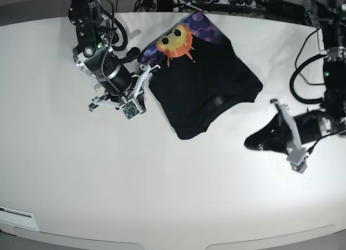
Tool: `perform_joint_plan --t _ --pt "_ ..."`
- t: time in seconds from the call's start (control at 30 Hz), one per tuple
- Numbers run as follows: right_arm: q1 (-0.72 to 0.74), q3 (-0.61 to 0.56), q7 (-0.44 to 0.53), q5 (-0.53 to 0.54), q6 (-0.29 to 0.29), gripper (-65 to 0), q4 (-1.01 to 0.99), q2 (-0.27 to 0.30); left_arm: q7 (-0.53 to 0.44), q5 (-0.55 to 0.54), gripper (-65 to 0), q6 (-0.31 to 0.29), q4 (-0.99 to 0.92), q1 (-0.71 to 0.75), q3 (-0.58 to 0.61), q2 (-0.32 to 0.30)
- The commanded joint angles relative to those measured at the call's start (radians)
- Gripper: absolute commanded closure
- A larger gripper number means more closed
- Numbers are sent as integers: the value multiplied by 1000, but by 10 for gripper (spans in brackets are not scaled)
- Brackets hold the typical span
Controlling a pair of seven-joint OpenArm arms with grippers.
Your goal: Fold the T-shirt properly
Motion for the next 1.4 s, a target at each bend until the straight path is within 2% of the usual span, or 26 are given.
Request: perform_joint_plan --t 0.0,0.07,0.1,0.17,0.23,0.37,0.43,0.57,0.67,0.8,0.9,1.0,1.13,1.27,1.37 --pt "21 2 19 6 -5 0 18 1 45 -54 0 -4 32 26 -40 -48" --pt "19 10 14 6 -10 0 18 5 131 -143 0 -4 63 116 -90 -90" --pt "13 16 8 10 -8 0 18 11 161 -152 0 -4 67 158 -102 -98" --pt "3 20 -15 13 -5 0 18 22 203 -123 0 -4 64 234 -108 -100" --pt "-13 21 -34 16 3 0 18 32 190 -55 0 -4 64 309 -108 -100" --pt "-80 21 -89 101 47 0 18 34 84 106 0 -4 64 438 -107 -90" --pt "-121 21 -83 112 66 0 18 34 50 197 0 -4 64 475 -107 -69" --pt "-154 21 -81 117 82 0 18 34 -58 354 0 -4 35 490 -106 -20" --pt "-192 21 -80 147 90 0 18 34 -183 436 0 -4 -42 486 -61 -16" --pt "-238 21 -79 200 89 0 18 34 -291 559 0 -4 -181 390 82 -16" --pt "-251 20 -76 233 92 0 19 32 -329 579 0 -4 -278 241 228 -16" --pt "-277 19 -76 260 121 0 19 25 -397 615 0 14 -348 109 355 -7" --pt "-292 19 -73 274 126 0 19 3 -406 628 0 13 -418 -22 448 64" --pt "-292 19 -65 265 127 0 26 -26 -397 630 0 5 -458 -89 476 160" --pt "-291 21 -65 182 120 0 50 -26 -351 666 0 6 -458 -115 471 188"
